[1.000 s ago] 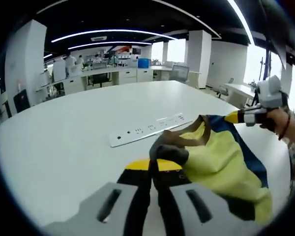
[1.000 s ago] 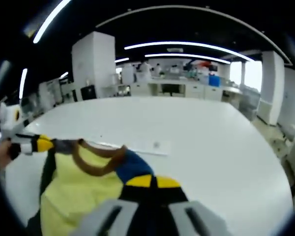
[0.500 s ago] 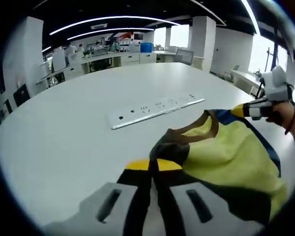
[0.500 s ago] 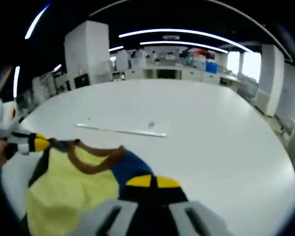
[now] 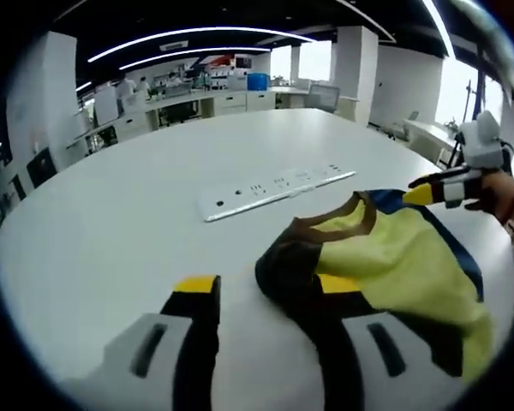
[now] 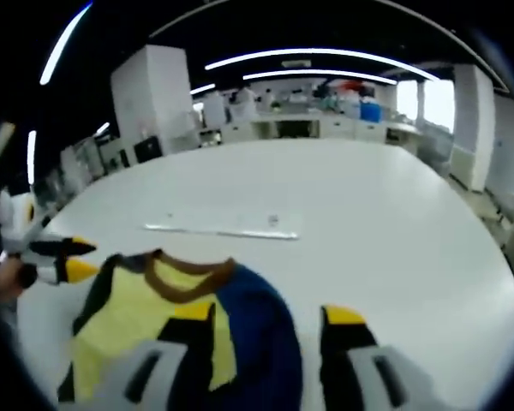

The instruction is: Fold the garment on the visible template until the final outline fits inside the template.

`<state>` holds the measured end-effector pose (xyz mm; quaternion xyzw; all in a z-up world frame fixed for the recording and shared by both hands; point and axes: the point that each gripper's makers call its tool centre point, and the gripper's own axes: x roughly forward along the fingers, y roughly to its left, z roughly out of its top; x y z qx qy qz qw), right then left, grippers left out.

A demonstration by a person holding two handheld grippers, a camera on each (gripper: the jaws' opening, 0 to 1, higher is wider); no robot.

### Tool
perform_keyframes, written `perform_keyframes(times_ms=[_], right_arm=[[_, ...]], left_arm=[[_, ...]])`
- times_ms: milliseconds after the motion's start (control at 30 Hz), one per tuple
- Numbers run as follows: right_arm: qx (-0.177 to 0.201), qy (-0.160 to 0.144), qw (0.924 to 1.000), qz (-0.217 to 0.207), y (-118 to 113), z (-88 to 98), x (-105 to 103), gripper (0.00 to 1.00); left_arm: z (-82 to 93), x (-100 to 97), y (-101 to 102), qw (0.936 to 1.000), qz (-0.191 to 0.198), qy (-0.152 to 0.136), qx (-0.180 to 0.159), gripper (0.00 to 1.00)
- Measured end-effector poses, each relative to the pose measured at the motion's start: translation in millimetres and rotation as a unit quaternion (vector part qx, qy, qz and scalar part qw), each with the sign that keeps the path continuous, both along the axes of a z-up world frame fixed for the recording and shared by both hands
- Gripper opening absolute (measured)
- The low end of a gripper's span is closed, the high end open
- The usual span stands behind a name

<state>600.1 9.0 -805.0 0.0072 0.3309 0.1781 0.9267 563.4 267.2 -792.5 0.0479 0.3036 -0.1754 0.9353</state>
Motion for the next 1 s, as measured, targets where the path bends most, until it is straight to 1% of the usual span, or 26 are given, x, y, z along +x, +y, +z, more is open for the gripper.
perform_keyframes(times_ms=[67, 167, 233, 333, 400, 567, 600, 700, 733, 833, 867, 933, 1000], right_arm=[[0.004, -0.005, 1.0, 0.007, 1.5, 3.9, -5.7, 0.59], [0.011, -0.008, 0.9996, 0.024, 4.7, 9.6, -18.9, 0.63], [0.017, -0.006, 0.9993, 0.032, 6.8, 13.4, -29.5, 0.67], [0.022, -0.013, 0.9986, 0.045, 9.1, 18.9, -45.0, 0.68], [0.023, -0.012, 0.9982, 0.054, 10.7, 21.2, -58.5, 0.7], [0.021, -0.014, 0.997, 0.073, 14.4, 23.7, -88.2, 0.72], [0.02, -0.015, 0.9968, 0.076, 14.7, 24.3, -95.4, 0.72], [0.021, -0.013, 0.9963, 0.083, 12.3, 23.3, -110.6, 0.72], [0.025, -0.012, 0.996, 0.085, 12.3, 23.4, -115.9, 0.72], [0.042, -0.004, 0.9963, 0.075, 6.9, 22.1, -131.4, 0.72], [0.045, -0.003, 0.9964, 0.071, 4.3, 21.6, -136.4, 0.72], [0.045, 0.0, 0.9966, 0.069, 1.6, 20.7, -148.0, 0.71], [0.044, 0.002, 0.9967, 0.069, -0.5, 18.9, -158.3, 0.71]], left_arm=[[5.1, -6.5, -1.3, 1.0, -0.005, -0.007, -0.005, 0.51], [10.0, -13.4, -1.3, 0.9997, -0.012, -0.01, -0.02, 0.59], [14.3, -23.2, -5.6, 0.9992, -0.018, -0.013, -0.032, 0.64], [18.9, -38.5, -11.0, 0.9986, -0.03, -0.017, -0.042, 0.67], [21.0, -46.2, -13.6, 0.9979, -0.039, -0.021, -0.047, 0.68], [26.8, -68.5, -18.7, 0.9969, -0.057, -0.028, -0.046, 0.67], [28.4, -75.6, -20.9, 0.9966, -0.062, -0.03, -0.046, 0.66], [28.0, -88.4, -20.2, 0.9959, -0.072, -0.032, -0.046, 0.62], [27.1, -95.4, -22.0, 0.9954, -0.079, -0.032, -0.045, 0.61], [21.9, -111.7, -23.8, 0.9947, -0.091, -0.027, -0.039, 0.57], [21.2, -121.3, -26.4, 0.9943, -0.097, -0.022, -0.037, 0.57], [21.8, -133.6, -29.3, 0.9936, -0.104, -0.027, -0.035, 0.55], [21.7, -141.3, -30.5, 0.9934, -0.106, -0.027, -0.036, 0.54]])
